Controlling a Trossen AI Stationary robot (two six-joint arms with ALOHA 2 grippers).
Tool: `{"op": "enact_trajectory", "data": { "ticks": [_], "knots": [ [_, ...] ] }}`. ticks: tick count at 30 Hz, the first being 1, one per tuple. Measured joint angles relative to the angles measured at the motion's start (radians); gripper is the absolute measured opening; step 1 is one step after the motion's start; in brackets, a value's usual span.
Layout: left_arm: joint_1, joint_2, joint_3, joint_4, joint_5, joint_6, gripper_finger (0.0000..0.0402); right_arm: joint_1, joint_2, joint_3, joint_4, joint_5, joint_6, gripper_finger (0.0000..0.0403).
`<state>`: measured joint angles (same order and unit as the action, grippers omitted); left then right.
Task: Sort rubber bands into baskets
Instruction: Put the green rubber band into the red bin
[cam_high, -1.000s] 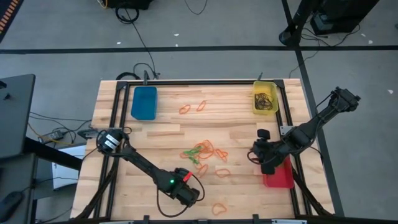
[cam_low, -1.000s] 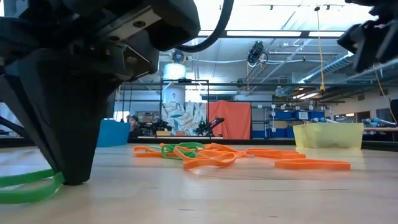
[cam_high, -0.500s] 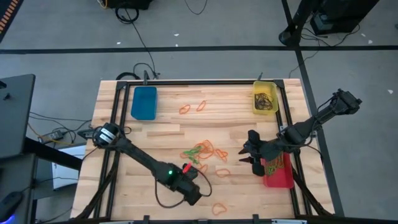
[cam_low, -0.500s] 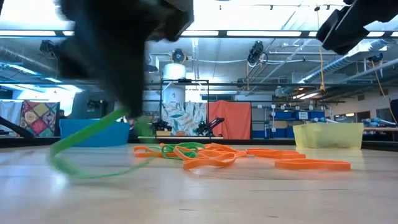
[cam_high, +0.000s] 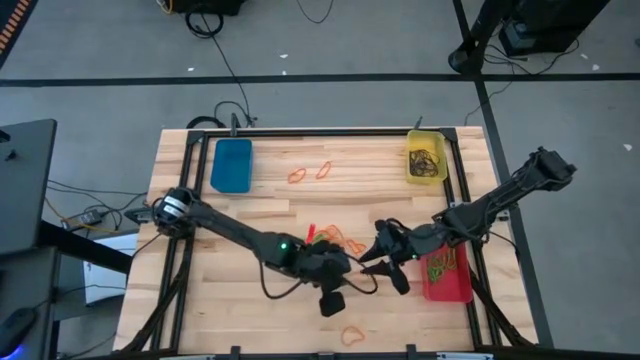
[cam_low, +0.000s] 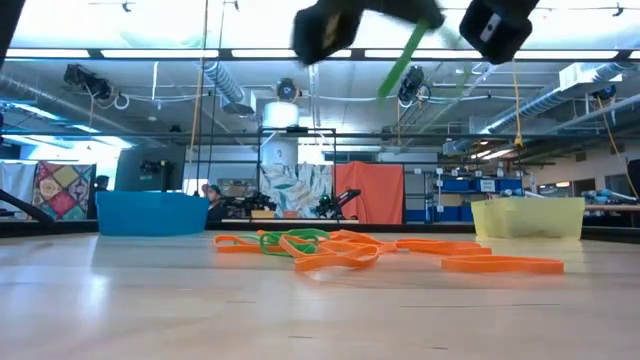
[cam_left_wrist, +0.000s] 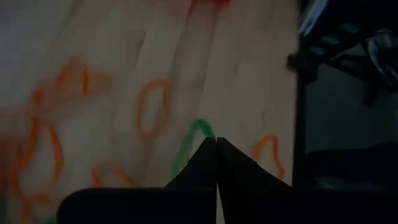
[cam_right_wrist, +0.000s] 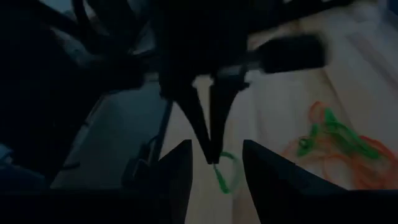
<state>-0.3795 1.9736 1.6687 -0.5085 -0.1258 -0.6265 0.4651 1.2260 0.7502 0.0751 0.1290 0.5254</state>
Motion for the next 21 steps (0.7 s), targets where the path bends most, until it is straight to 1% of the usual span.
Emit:
{"op": "enact_trajectory", "data": {
  "ticks": [4, 9, 15, 19, 21],
  "knots": [
    [0.026, 0.0, 0.072, -0.002, 0.002, 0.137, 0.0001, 0.007, 0.042, 0.0, 0.059, -0.035, -0.002, 0.0154],
    [0.059, -0.001, 0.133, -0.036, 0.01, 0.222, 0.0001, 0.005, 0.065, 0.0, 0.083, -0.03, 0.029, 0.0154],
    [0.086, -0.002, 0.166, -0.084, 0.017, 0.233, 0.0001, 0.005, 0.06, 0.0, 0.045, -0.027, 0.063, 0.0154],
    [0.093, -0.001, 0.181, -0.106, 0.03, 0.243, 0.0001, 0.008, 0.06, 0.0, -0.026, -0.049, 0.108, 0.0152],
    [0.095, -0.001, 0.187, -0.126, 0.03, 0.259, 0.0001, 0.007, 0.06, 0.0, -0.036, -0.033, 0.117, 0.0151]
  ]
}}
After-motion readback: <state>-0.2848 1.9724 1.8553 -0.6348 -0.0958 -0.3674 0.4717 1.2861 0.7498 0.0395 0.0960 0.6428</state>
